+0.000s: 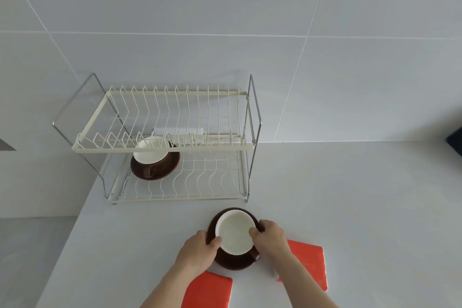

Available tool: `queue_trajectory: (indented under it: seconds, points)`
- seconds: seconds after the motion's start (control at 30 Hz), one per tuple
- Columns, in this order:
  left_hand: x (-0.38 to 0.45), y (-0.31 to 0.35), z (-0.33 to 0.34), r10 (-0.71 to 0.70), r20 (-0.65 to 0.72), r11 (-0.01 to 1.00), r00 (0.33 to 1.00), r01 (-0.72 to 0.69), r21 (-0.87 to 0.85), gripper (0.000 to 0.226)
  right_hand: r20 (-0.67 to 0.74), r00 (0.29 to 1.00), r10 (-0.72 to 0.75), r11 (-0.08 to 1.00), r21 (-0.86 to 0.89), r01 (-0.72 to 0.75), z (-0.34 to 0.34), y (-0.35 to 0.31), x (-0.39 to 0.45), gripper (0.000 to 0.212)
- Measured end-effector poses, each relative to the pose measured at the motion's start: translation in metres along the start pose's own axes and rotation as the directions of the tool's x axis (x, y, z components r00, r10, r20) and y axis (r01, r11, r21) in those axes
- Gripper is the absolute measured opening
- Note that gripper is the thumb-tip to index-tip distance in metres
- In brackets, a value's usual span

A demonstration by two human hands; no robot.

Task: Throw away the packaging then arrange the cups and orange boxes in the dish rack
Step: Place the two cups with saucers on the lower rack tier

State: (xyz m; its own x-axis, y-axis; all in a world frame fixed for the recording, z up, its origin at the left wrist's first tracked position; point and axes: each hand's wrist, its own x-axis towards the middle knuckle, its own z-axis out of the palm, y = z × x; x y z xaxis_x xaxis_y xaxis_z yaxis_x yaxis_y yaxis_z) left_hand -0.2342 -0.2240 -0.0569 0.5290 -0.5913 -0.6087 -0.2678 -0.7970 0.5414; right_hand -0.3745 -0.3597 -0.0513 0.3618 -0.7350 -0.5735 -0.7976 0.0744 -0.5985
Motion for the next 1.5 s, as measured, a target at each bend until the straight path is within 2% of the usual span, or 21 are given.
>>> queue_trajectory:
  seconds: [0.2,0.27,0.5,0.63,0.7,0.77,0.93,1.1,1.23,1.5]
  points:
    - [0.003,-0.003,0.004,-0.03,0.013,0.983,0.999,0.032,-0.179,0.032,-0.003,0.999,0.039,0.998,0.044,-0.039,-0.001,-0.001,0.006,0.02]
    - [0.002,-0.003,0.002,-0.02,-0.003,0.98,1.0,0.019,-0.199,0.027,-0.002,0.999,0.041,0.998,0.043,-0.041,-0.002,-0.001,0.006,0.025]
    - [-0.005,-0.002,-0.019,0.002,-0.057,0.973,0.998,-0.015,-0.229,0.034,-0.007,1.0,0.018,0.997,0.069,-0.017,-0.004,-0.013,-0.004,0.021]
    - [-0.007,0.003,-0.041,0.035,-0.114,0.972,0.993,-0.06,-0.225,0.036,-0.026,1.0,-0.005,0.993,0.122,0.008,-0.005,-0.024,-0.005,0.045]
    - [-0.006,0.004,-0.051,0.044,-0.142,0.972,0.989,-0.075,-0.222,0.04,-0.037,0.999,-0.034,0.991,0.126,0.038,-0.005,-0.033,-0.006,0.048]
    - [-0.005,0.005,-0.062,0.059,-0.156,0.969,0.986,-0.094,-0.227,0.043,-0.046,0.998,-0.049,0.99,0.128,0.055,-0.005,-0.042,-0.007,0.044]
    - [0.0,0.01,-0.087,0.076,-0.179,0.96,0.981,-0.121,-0.253,0.027,-0.073,0.995,-0.061,0.985,0.155,0.072,-0.005,-0.067,-0.005,0.046]
    - [0.014,0.025,-0.108,0.076,-0.236,0.954,0.969,-0.14,-0.264,0.04,-0.102,0.993,-0.058,0.981,0.18,0.075,-0.004,-0.092,0.005,0.036]
    - [0.031,0.034,-0.124,0.096,-0.266,0.951,0.959,-0.167,-0.259,0.035,-0.133,0.99,-0.045,0.974,0.213,0.073,0.001,-0.11,0.017,0.028]
    - [0.072,0.037,-0.135,0.103,-0.266,0.953,0.958,-0.172,-0.25,0.026,-0.161,0.987,0.003,0.975,0.221,0.033,0.019,-0.136,0.047,0.031]
